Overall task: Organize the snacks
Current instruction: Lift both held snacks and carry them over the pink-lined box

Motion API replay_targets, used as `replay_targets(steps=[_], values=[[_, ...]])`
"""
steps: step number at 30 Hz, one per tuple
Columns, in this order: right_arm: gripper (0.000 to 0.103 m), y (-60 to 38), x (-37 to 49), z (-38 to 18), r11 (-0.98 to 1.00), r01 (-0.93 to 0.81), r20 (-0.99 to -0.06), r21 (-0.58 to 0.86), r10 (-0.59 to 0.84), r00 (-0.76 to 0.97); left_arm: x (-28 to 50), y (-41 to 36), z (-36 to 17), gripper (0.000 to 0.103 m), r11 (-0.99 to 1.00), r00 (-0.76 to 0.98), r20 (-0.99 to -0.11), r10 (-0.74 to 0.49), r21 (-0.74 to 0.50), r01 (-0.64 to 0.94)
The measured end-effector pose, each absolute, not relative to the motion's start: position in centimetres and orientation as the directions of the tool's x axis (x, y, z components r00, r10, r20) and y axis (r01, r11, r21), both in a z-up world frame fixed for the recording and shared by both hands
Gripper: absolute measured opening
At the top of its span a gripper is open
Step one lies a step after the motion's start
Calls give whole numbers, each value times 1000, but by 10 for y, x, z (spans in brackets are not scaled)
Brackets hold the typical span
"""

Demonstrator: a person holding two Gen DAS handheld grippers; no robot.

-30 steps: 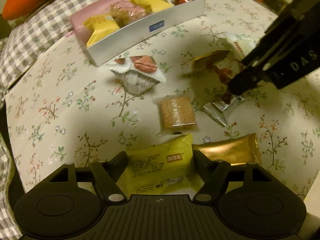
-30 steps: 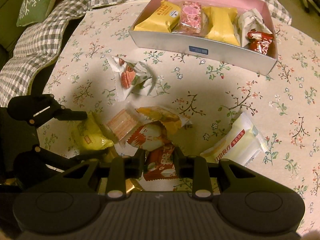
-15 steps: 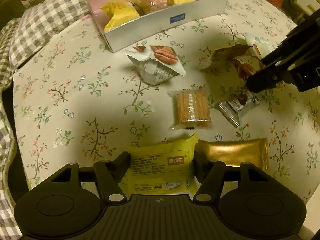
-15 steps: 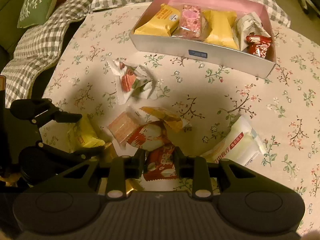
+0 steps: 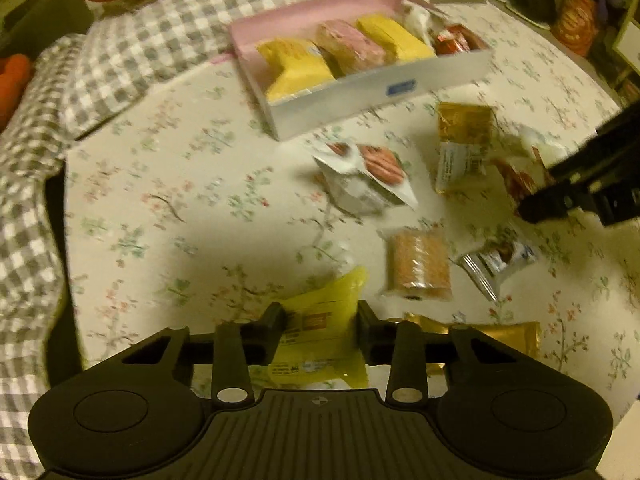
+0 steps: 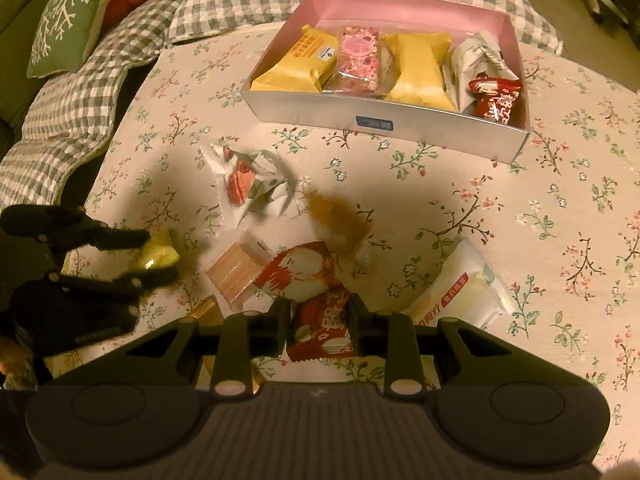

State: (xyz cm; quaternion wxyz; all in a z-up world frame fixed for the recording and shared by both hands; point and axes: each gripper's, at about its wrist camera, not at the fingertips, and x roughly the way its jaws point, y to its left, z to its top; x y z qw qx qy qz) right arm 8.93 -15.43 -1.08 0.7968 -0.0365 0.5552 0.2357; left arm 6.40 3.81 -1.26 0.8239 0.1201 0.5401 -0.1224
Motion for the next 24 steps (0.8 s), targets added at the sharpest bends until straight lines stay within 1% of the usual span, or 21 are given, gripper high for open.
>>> replay_targets(steps=[2,6,10,16,24], values=[[27,-154,89,-11,885,-418,-902,203,335,272,66,42,-8,27,947,404,-912,-70,66,313],[27,-153,88,-11,887,-415,-902,202,334,274,69,48,-4,25,955,419,-907,-46,83,285],[27,-154,89,-9,888,-411,-899,209,339,276,71,54,-2,24,964,425,-905,-32,84,250],[27,-160,92,-6,892,-394,-893,224,349,282,69,51,14,22,970,456,-886,-84,32,242],[27,-177,103,6,899,-358,-875,251,369,312,71,60,25,22,983,496,-862,-107,-18,180]])
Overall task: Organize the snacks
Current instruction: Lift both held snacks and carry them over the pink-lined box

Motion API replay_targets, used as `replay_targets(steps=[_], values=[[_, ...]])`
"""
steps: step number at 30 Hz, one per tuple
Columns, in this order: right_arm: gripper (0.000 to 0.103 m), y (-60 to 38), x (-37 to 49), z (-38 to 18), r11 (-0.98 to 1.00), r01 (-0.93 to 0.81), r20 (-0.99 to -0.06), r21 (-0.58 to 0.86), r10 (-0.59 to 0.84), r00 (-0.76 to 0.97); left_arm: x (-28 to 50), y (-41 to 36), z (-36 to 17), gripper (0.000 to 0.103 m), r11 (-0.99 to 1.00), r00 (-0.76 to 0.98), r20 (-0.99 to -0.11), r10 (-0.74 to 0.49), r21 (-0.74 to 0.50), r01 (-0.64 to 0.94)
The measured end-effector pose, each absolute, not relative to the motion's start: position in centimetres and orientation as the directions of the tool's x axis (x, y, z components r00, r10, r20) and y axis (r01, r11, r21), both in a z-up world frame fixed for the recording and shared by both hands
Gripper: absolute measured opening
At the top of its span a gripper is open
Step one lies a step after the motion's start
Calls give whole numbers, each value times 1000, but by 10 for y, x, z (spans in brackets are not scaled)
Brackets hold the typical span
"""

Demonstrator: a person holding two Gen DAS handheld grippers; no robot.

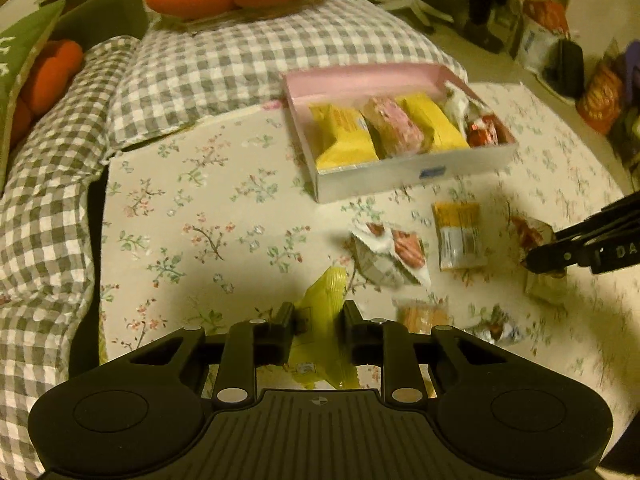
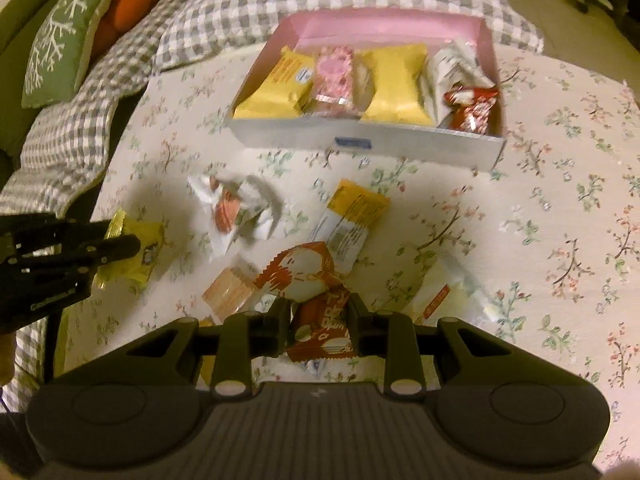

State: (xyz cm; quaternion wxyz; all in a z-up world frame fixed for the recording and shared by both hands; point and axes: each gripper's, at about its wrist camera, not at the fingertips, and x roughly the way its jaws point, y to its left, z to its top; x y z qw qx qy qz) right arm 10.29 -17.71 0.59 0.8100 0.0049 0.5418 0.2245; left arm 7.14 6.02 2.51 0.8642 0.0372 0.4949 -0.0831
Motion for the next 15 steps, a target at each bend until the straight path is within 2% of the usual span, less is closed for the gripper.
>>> replay_targets(steps=[7,15], values=[[27,-208,121,17,922,-274,-857,273,362,366,80,71,44,22,987,554,-817,-159,-112,117],[27,-225,134,19,936,-212,-851,281,345,395,101,65,59,22,981,591,-784,-192,-164,101]])
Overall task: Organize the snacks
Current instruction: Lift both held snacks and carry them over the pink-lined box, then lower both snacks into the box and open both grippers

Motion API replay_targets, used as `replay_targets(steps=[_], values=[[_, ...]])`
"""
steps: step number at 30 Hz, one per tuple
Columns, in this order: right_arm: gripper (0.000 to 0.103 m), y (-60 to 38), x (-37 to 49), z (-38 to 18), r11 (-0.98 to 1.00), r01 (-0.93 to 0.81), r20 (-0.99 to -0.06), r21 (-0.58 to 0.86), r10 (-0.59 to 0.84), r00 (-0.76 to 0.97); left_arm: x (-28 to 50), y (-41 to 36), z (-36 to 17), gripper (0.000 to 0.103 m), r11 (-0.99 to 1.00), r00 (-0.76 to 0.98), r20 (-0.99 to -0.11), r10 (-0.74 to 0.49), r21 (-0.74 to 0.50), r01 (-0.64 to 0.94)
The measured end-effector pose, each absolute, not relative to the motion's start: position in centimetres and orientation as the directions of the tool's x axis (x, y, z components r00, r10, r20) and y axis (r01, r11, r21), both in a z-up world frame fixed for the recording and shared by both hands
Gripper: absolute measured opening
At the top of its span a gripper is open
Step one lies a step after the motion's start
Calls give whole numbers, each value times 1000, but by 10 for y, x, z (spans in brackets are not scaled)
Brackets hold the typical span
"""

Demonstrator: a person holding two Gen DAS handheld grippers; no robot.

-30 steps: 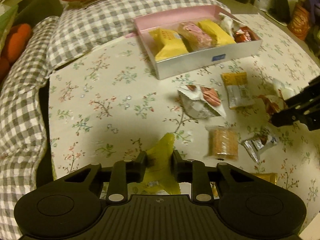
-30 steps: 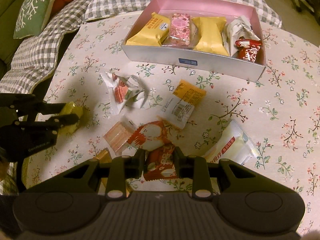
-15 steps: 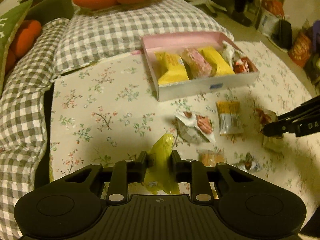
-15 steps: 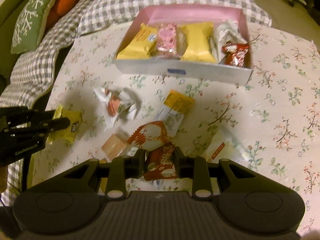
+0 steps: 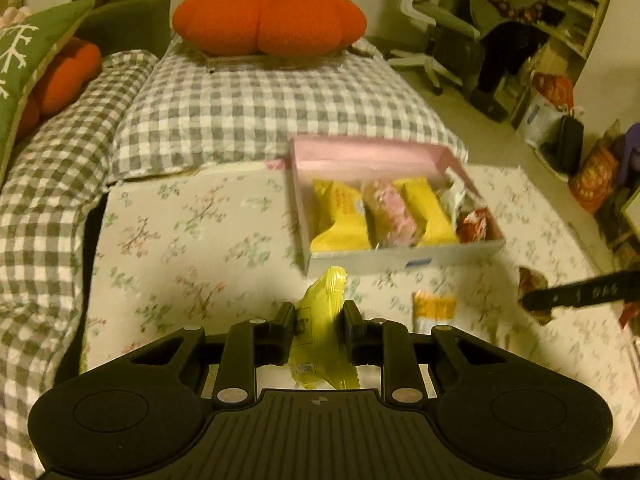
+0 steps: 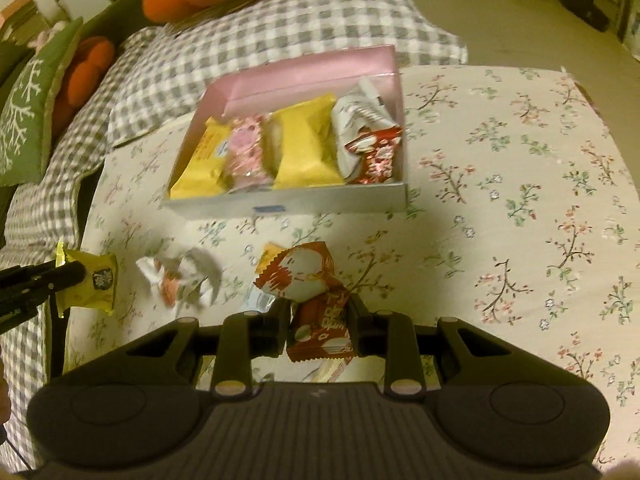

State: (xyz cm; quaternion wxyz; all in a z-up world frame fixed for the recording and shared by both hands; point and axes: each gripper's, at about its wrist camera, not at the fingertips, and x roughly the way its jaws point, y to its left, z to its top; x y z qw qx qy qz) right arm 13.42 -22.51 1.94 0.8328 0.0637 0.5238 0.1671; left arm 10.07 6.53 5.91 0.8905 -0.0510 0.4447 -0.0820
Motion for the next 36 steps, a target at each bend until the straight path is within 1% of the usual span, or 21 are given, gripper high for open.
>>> replay_targets(steps=[3,7,13,18,21,25,28,32,36], values=[[27,-228,140,20,938,-202,-848,284,343,403,112,60,66,22,978,610,-764,-209,-174,118],[27,-233,149,21,934,-188,-842,304,356,405,133,50,72,22,979,634,-746,-202,-143,144],[27,-238,169,27,933,-177,-830,314,360,427,167,47,83,22,976,681,-699,-217,-140,167],[27,-242,194,27,942,-157,-823,296,335,458,195,37,79,23,975,717,-662,-217,-110,194],[27,-238,204,28,942,-163,-813,293,335,476,210,28,69,23,970,732,-642,-228,-89,224],[27,-224,208,28,935,-202,-791,291,354,498,223,23,52,23,975,749,-635,-191,-32,221],[27,-217,214,26,925,-224,-780,308,380,498,227,27,38,23,976,738,-647,-189,-45,211],[27,-208,222,21,917,-241,-774,318,398,492,226,30,21,23,974,740,-645,-190,-30,224],[27,-204,226,18,909,-251,-766,331,415,491,227,36,6,23,977,722,-665,-190,-59,203]])
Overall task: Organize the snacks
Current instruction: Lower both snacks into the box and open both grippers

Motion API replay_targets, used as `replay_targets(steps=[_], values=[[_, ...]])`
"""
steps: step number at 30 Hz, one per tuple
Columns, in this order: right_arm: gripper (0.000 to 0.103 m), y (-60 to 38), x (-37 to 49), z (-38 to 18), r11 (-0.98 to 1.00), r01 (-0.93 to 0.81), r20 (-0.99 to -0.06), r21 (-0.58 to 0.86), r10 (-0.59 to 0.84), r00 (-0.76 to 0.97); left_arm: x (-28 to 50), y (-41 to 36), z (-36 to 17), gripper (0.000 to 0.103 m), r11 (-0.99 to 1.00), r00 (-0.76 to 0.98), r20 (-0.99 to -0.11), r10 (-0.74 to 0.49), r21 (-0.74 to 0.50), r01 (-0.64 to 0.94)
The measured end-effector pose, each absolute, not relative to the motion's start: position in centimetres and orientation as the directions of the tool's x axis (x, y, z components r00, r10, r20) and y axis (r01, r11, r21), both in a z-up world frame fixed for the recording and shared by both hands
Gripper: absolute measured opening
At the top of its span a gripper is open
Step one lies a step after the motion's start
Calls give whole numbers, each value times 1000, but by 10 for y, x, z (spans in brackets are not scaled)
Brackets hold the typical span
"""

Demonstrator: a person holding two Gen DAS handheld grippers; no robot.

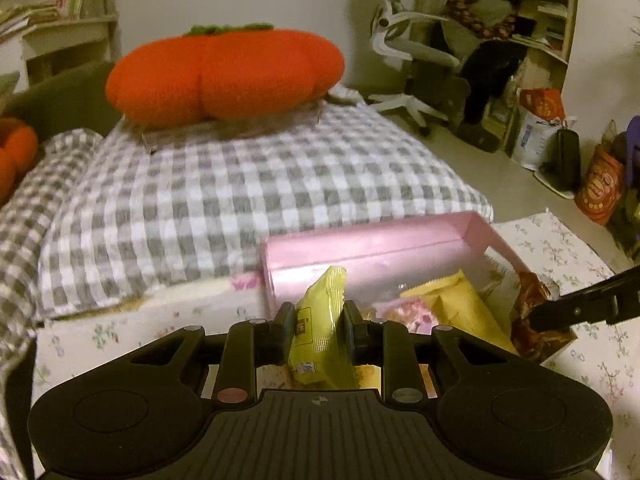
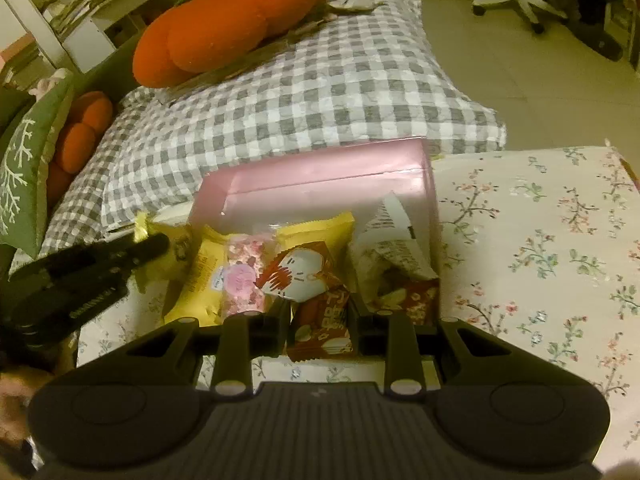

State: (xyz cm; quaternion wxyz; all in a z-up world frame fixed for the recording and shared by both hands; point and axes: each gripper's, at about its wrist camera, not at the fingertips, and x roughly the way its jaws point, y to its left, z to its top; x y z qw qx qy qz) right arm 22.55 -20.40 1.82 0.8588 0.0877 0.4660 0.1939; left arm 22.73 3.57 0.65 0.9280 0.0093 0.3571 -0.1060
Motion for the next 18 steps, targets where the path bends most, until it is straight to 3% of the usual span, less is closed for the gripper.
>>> replay_targets(steps=[9,12,15,18], values=[[27,-190,237,15,911,-252,-761,327,412,501,224,22,-13,23,972,716,-680,-158,18,232],[27,-179,243,17,908,-269,-753,322,418,509,222,22,-7,29,967,712,-682,-167,30,255],[27,-168,252,15,914,-267,-751,306,404,522,216,29,2,44,965,725,-666,-174,30,259],[27,-159,263,14,918,-259,-745,300,395,538,213,39,10,47,968,726,-660,-192,-7,250]])
